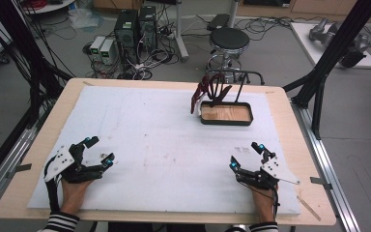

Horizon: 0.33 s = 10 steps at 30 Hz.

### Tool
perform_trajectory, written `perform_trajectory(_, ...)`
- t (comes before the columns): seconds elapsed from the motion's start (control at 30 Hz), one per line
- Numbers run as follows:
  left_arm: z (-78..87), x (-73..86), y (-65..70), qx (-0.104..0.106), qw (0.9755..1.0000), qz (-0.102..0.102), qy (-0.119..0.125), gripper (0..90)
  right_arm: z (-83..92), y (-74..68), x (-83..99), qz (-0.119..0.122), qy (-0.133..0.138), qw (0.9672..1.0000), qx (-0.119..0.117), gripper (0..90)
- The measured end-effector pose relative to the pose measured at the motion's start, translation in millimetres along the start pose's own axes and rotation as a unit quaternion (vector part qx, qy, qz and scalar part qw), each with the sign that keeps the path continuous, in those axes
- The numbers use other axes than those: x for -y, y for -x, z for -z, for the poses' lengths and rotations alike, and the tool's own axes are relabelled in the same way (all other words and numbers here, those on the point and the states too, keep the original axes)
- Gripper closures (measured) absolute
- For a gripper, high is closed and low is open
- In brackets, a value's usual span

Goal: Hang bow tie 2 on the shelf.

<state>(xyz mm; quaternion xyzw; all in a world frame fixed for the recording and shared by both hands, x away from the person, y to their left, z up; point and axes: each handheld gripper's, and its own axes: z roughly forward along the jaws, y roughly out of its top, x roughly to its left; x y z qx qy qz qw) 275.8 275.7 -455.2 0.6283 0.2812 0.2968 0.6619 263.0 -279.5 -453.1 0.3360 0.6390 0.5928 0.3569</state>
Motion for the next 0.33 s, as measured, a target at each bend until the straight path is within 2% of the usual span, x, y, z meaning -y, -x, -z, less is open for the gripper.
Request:
perform_trajectory(0.1,0.6,0.2,-0.9,-0.003,1.0,0.004,0.002,14.2,0.9,0.6,0.4,-0.004,0.003,1.0,0.001,10.4)
perform_trajectory(0.33,0.8,0.3,-1.5,-0.006,1.0,0.005,0.003,14.3,-0.1,-0.2,0.6,0.004,-0.001,1.0,-0.003,10.4)
